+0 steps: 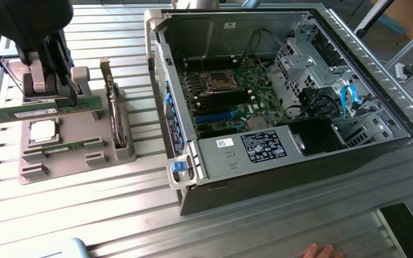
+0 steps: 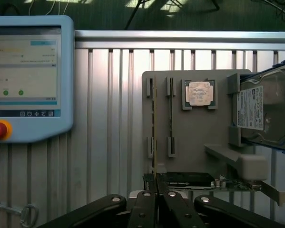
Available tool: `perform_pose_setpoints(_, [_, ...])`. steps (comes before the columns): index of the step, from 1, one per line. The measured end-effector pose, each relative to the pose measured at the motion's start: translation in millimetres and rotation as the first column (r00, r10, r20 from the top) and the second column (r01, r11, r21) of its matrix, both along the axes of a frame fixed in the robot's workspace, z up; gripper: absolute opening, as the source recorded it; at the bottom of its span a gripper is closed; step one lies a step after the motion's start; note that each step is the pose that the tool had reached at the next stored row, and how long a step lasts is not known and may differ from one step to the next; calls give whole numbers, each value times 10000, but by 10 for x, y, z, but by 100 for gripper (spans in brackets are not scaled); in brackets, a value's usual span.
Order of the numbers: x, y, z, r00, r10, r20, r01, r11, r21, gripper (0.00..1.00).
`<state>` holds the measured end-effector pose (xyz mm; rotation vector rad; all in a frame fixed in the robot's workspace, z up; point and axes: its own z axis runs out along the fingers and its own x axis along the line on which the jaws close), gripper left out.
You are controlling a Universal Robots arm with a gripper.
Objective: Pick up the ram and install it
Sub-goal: 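Pick up the ram and move it above insertion slot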
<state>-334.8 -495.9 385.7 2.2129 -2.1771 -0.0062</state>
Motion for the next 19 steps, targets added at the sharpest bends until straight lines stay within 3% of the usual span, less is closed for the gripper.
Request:
perform_pose_setpoints(9, [200,-3,0,10000,0,0,0,10000,0,12])
perform_pose_setpoints(19, [205,-4,68,10000,1,0,-1,10000,2,12])
